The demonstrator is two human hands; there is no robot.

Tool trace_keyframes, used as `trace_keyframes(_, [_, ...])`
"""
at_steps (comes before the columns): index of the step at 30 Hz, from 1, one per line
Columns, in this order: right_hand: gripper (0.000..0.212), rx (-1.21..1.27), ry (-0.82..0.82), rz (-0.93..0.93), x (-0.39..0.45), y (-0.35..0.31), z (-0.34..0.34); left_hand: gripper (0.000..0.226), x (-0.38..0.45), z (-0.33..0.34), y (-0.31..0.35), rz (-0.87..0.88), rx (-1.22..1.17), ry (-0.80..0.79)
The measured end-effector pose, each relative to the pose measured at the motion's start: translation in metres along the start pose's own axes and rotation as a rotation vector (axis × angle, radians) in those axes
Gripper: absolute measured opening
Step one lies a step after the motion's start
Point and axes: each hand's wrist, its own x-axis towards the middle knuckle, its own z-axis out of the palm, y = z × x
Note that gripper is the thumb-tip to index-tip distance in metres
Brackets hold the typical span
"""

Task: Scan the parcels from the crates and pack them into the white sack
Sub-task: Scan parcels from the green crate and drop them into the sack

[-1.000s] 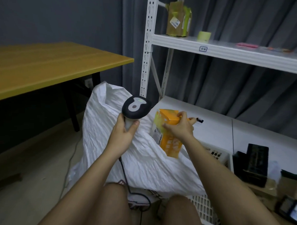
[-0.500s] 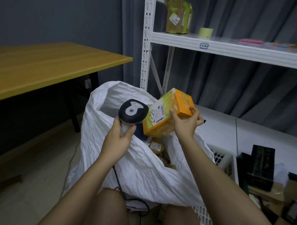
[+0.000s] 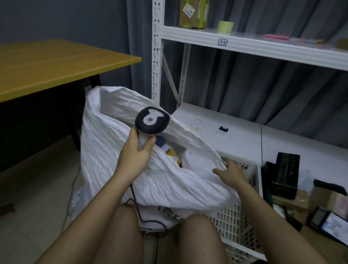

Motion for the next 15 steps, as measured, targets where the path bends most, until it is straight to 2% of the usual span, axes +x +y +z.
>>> trace_keyframes(1, [0.084,0.021,-0.016,0.108,-0.001,0.019,0.0,0.048,-0.002,0.004,0.002,0.002,0.003,-0.008])
trace_keyframes(3, [0.095,0.241,-0.067,0.263,-0.008,0.048,0.004,0.046,-0.006,0.012,0.005,-0.002,0.0,-0.039])
trace_keyframes(6, [0.096,0.524,-0.098,0.371,-0.021,0.072,0.013,0.047,-0.013,0.026,0.01,0.001,-0.004,-0.099])
trace_keyframes(11, [0.056,0.478,0.173,0.13,-0.032,0.062,0.013,0.051,-0.03,0.047,0.018,-0.009,-0.032,-0.184])
trace_keyframes(13, [0.043,0.478,0.278,-0.044,-0.038,0.036,-0.007,0.049,-0.036,0.052,0.022,-0.019,-0.053,-0.197])
trace_keyframes(15, [0.034,0.523,0.387,-0.269,-0.048,0.001,-0.036,0.059,-0.039,0.055,0.028,-0.007,-0.065,-0.202])
